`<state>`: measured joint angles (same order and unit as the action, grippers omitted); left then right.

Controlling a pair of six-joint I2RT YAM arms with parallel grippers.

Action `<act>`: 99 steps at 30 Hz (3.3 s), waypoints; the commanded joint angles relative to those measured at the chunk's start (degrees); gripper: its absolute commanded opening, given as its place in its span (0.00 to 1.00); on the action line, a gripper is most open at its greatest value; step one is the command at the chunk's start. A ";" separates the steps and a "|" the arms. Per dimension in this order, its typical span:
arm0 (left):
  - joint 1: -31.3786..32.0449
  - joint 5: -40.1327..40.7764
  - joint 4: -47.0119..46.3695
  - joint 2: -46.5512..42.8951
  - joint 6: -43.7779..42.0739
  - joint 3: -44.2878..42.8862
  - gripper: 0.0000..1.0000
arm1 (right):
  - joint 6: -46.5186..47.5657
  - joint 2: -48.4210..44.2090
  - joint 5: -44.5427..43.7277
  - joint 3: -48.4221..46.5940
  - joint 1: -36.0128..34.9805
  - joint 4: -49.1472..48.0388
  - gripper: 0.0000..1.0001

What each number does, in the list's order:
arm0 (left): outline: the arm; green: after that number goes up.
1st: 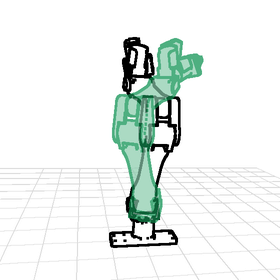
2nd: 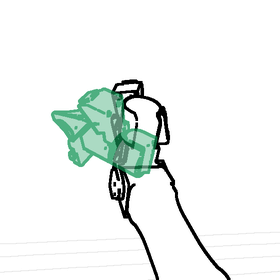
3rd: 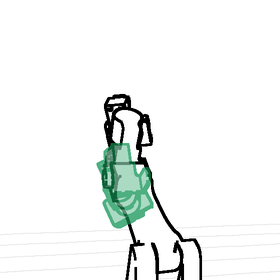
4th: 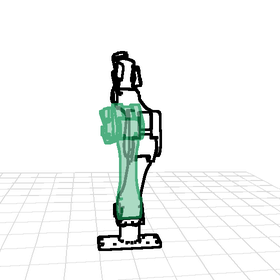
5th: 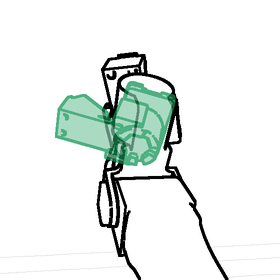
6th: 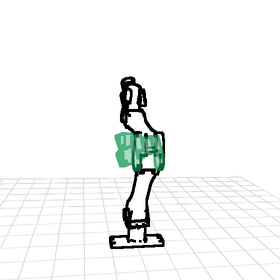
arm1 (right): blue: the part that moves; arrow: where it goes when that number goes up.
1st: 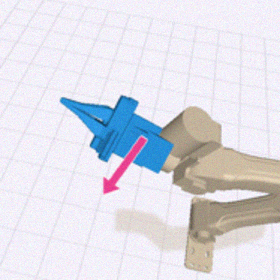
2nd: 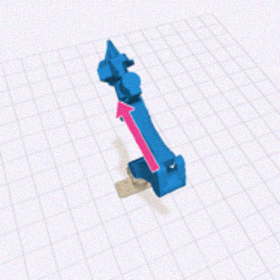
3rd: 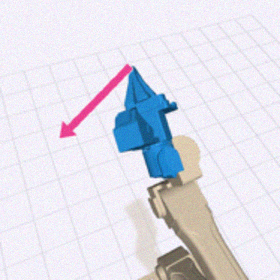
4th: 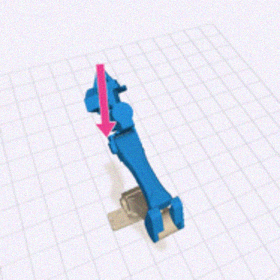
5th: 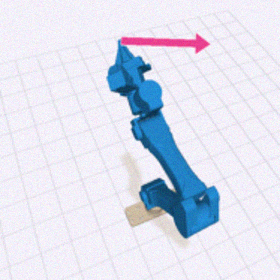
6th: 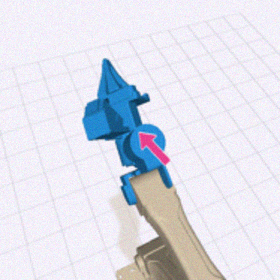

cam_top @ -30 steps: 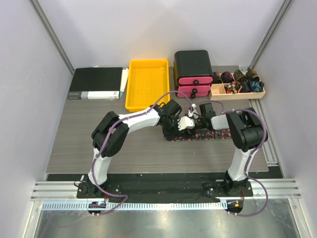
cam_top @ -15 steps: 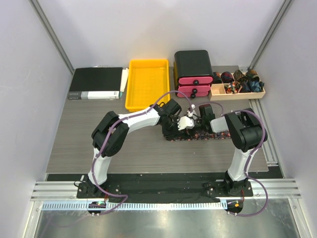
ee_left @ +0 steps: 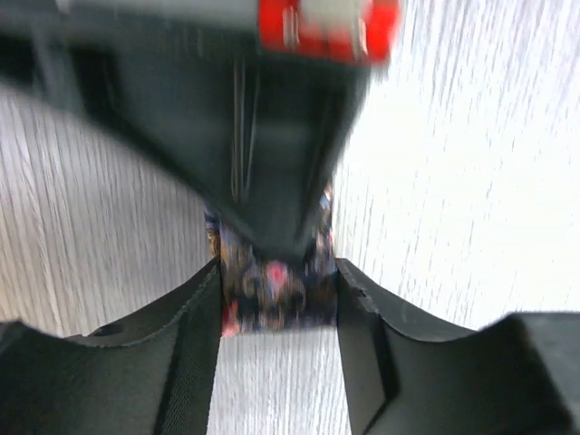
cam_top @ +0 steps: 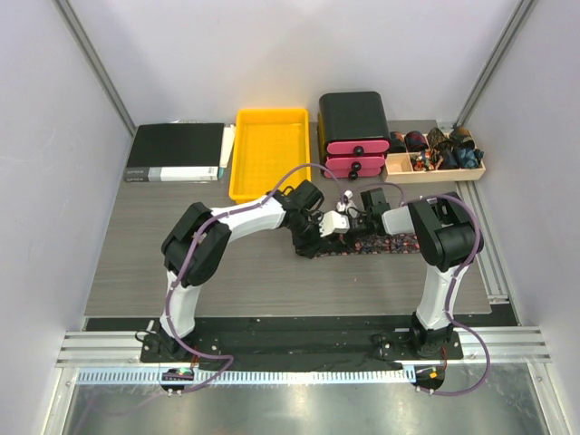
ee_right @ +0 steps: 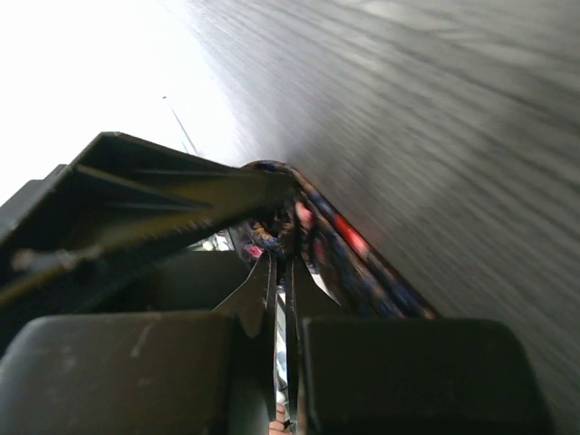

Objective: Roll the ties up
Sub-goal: Roll the tie at the center of the board.

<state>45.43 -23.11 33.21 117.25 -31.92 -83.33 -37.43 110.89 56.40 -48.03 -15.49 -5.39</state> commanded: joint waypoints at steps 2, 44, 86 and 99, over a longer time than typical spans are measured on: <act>-2.54 -1.76 0.64 -4.56 0.37 7.38 0.54 | 6.31 2.84 -7.70 -0.48 1.25 5.04 0.01; -1.13 -7.13 -24.79 -5.10 3.71 15.48 0.38 | 12.38 9.70 -10.44 -3.65 4.59 16.81 0.01; 0.63 7.29 8.45 3.25 0.55 0.54 0.13 | -3.62 -0.77 -2.17 0.04 -0.07 -5.16 0.31; -4.47 -2.17 1.96 -3.86 4.32 5.18 0.51 | 5.86 4.15 -6.13 -0.92 1.25 2.31 0.01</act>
<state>44.86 -21.30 33.19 116.64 -30.15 -82.63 -38.59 111.87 55.59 -49.12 -14.85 -7.79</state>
